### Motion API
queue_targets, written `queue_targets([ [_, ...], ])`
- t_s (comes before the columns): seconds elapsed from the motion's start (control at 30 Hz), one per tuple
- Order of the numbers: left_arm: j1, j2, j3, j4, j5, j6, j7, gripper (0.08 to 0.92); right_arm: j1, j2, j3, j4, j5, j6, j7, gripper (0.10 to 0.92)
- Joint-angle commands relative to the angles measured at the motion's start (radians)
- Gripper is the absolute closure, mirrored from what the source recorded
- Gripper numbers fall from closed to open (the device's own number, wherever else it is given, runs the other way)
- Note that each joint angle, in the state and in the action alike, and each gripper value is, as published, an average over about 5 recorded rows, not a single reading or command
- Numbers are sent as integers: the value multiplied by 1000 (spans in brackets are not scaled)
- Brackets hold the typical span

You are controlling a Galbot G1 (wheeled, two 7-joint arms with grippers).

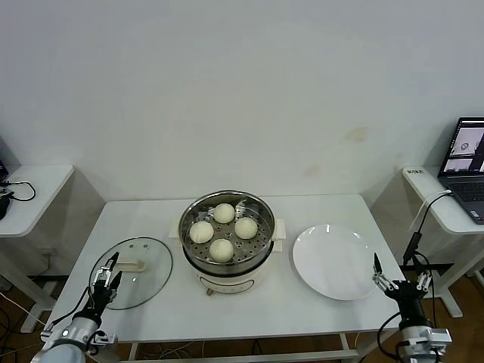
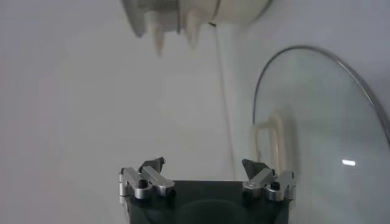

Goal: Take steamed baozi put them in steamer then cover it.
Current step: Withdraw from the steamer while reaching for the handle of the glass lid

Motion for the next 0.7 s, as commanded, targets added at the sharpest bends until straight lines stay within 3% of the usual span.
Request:
queue_targets([
  [0.03, -130, 17, 62, 122, 91, -9, 1, 177, -38, 20, 27, 5, -6, 9, -1, 203],
  [0.7, -268, 7, 123, 251, 84, -17, 28, 177, -42, 29, 19, -8, -17, 12, -7, 203],
])
